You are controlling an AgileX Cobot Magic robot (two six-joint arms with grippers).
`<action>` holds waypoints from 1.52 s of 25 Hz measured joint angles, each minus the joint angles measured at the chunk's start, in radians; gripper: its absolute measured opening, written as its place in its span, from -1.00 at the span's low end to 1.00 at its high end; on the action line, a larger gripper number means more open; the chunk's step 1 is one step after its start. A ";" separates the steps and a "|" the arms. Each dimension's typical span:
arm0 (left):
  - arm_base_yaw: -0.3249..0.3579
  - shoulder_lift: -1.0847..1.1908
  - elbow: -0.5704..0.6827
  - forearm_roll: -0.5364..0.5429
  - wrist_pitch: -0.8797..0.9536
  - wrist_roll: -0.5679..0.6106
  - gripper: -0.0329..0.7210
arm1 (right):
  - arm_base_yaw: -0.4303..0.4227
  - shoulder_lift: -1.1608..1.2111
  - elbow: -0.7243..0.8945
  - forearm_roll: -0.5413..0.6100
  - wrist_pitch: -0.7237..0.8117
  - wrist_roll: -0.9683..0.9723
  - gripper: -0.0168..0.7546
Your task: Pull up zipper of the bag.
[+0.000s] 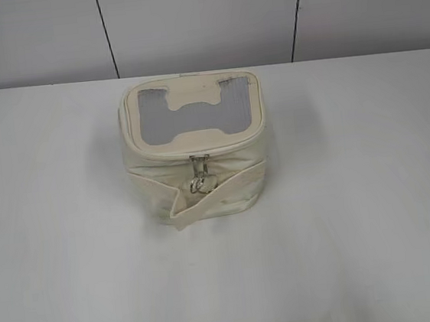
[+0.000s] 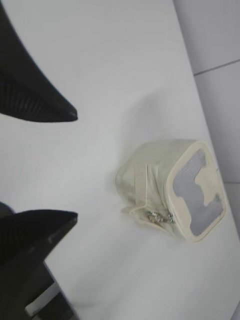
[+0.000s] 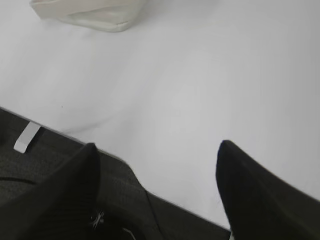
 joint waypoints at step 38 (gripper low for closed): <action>0.121 -0.163 0.147 0.068 -0.025 -0.088 -0.01 | 0.000 -0.154 0.013 -0.127 0.001 0.104 0.32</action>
